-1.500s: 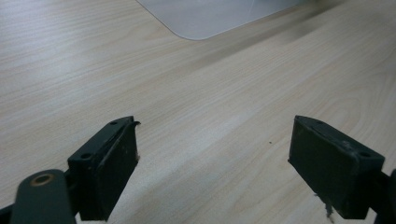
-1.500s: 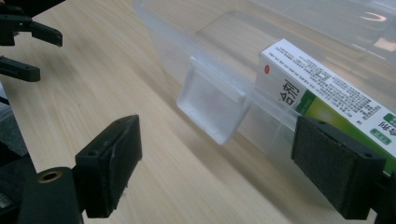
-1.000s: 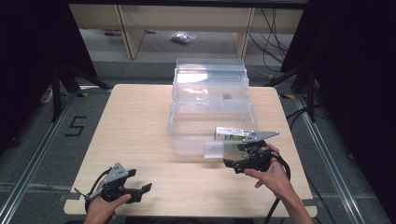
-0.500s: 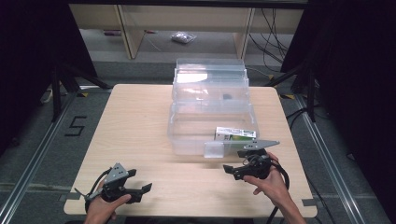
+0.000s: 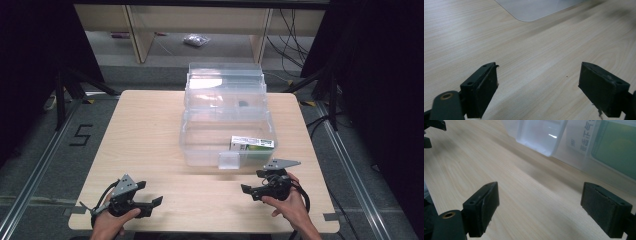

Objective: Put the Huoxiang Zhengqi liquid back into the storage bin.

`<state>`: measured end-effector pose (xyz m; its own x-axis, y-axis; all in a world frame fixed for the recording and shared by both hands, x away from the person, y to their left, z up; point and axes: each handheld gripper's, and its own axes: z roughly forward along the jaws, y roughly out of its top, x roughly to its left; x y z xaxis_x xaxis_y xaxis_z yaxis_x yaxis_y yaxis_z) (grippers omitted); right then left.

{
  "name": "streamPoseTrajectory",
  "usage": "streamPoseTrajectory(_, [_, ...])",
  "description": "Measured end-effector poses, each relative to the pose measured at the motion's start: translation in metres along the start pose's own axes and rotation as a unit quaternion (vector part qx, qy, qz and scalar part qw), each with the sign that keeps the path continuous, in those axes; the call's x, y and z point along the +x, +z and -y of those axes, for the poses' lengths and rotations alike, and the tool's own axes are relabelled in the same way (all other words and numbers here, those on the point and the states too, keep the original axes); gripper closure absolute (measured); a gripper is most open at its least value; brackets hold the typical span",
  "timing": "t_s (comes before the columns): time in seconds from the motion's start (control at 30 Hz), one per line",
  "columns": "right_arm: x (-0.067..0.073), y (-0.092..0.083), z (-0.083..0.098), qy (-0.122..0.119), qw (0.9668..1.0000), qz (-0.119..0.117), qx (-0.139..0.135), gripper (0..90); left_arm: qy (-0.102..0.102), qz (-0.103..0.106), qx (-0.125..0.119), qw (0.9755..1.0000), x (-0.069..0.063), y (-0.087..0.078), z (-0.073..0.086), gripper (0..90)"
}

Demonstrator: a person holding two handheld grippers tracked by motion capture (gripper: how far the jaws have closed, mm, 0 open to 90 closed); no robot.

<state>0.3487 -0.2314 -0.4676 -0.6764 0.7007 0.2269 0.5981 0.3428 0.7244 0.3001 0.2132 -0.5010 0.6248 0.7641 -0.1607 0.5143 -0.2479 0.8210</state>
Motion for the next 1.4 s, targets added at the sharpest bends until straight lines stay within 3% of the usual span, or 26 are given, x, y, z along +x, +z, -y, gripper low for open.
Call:
streamPoseTrajectory(0.03, [0.002, -0.001, 0.001, 0.011, 0.9999, 0.004, 0.005, 16.2, 0.001, -0.001, 0.0, 1.0, 0.0, 0.0, 0.0, 14.9])
streamPoseTrajectory(0.2, [0.002, -0.001, 0.008, -0.004, 1.0, 0.005, -0.002, 16.1, 0.002, -0.001, 0.002, 1.0, 0.0, 0.0, 0.0, 14.9])
streamPoseTrajectory(0.23, [0.005, -0.002, 0.009, 0.012, 0.9999, 0.009, -0.001, 16.1, 0.002, 0.0, 0.002, 1.0, 0.0, 0.0, 0.0, 14.9])
streamPoseTrajectory(0.27, [0.002, -0.002, 0.01, -0.013, 0.9999, 0.01, -0.005, 16.1, 0.005, 0.0, 0.001, 1.0, 0.0, 0.0, 0.0, 14.9])
streamPoseTrajectory(0.3, [0.005, -0.002, 0.012, 0.011, 0.9999, 0.001, 0.001, 16.1, 0.003, 0.001, -0.003, 1.0, 0.0, 0.0, 0.0, 14.9])
streamPoseTrajectory(0.37, [0.002, -0.002, 0.014, -0.013, 0.9999, -0.002, -0.009, 16.1, 0.006, -0.002, 0.0, 1.0, 0.0, -0.001, -0.001, 14.9])
streamPoseTrajectory(0.43, [0.005, -0.003, 0.017, 0.004, 1.0, -0.005, -0.006, 16.1, 0.006, 0.0, 0.002, 1.0, 0.001, -0.001, 0.0, 14.9])
streamPoseTrajectory(0.53, [0.004, -0.005, 0.022, -0.014, 0.9999, 0.0, -0.009, 16.1, 0.007, -0.001, 0.002, 1.0, 0.001, -0.001, 0.0, 14.9])
streamPoseTrajectory(0.57, [0.007, -0.005, 0.023, 0.003, 0.9999, -0.004, -0.01, 16.1, 0.004, -0.002, -0.002, 1.0, 0.0, 0.0, 0.0, 14.9])
streamPoseTrajectory(0.6, [0.004, -0.007, 0.024, -0.021, 0.9997, 0.002, -0.011, 16.1, 0.003, -0.002, -0.003, 1.0, 0.0, 0.0, 0.0, 14.9])
streamPoseTrajectory(0.63, [0.006, -0.007, 0.026, -0.008, 0.9999, -0.003, -0.01, 16.1, 0.006, -0.002, 0.0, 1.0, 0.001, -0.001, 0.0, 14.9])
streamPoseTrajectory(0.7, [0.005, -0.009, 0.028, -0.015, 0.9998, 0.007, -0.008, 16.1, 0.006, -0.002, 0.002, 1.0, 0.001, -0.001, 0.0, 14.9])
streamPoseTrajectory(0.77, [0.006, -0.009, 0.03, -0.012, 0.9999, 0.001, -0.002, 16.1, 0.007, -0.001, 0.003, 1.0, 0.001, -0.001, 0.0, 14.9])
streamPoseTrajectory(0.8, [0.009, -0.009, 0.032, -0.002, 0.9999, 0.014, 0.006, 16.1, 0.004, -0.002, 0.004, 1.0, 0.001, 0.0, 0.0, 14.9])
streamPoseTrajectory(0.83, [0.007, -0.007, 0.033, -0.016, 0.9998, 0.01, 0.002, 16.2, 0.004, -0.004, 0.004, 1.0, 0.0, 0.0, 0.0, 14.9])
streamPoseTrajectory(0.87, [0.009, -0.008, 0.034, -0.009, 0.9998, 0.014, 0.012, 16.1, 0.004, -0.004, 0.004, 1.0, 0.001, -0.001, 0.0, 14.9])
streamPoseTrajectory(1.03, [0.008, -0.006, 0.038, -0.022, 0.9991, 0.021, 0.03, 16.2, 0.005, -0.004, 0.004, 1.0, 0.0, 0.0, 0.0, 14.9])
streamPoseTrajectory(1.07, [0.011, -0.006, 0.04, -0.006, 0.9992, 0.02, 0.035, 16.2, 0.005, -0.003, 0.005, 1.0, 0.0, 0.0, 0.0, 14.9])
streamPoseTrajectory(1.13, [0.01, -0.006, 0.04, -0.02, 0.9991, 0.017, 0.033, 16.1, 0.007, -0.003, 0.007, 0.9999, 0.001, 0.0, 0.0, 15.0])
streamPoseTrajectory(1.23, [0.009, -0.006, 0.04, -0.016, 0.9988, 0.015, 0.044, 16.1, 0.003, 0.001, 0.001, 1.0, 0.0, 0.002, 0.0, 15.0])
streamPoseTrajectory(1.27, [0.007, -0.005, 0.04, -0.029, 0.9986, 0.021, 0.038, 16.1, 0.003, 0.0, 0.001, 1.0, 0.0, 0.002, 0.0, 15.0])
streamPoseTrajectory(1.3, [0.009, -0.006, 0.04, -0.017, 0.9988, 0.022, 0.041, 16.1, 0.009, 0.001, 0.007, 0.9999, 0.001, 0.001, 0.0, 15.0])
streamPoseTrajectory(1.37, [0.007, -0.006, 0.04, -0.014, 0.9988, 0.025, 0.041, 16.1, 0.006, 0.001, 0.004, 1.0, 0.001, 0.002, 0.001, 15.0])
streamPoseTrajectory(1.4, [0.007, -0.005, 0.041, -0.014, 0.9991, 0.027, 0.028, 16.1, 0.006, 0.001, 0.004, 1.0, 0.001, 0.002, 0.001, 15.0])
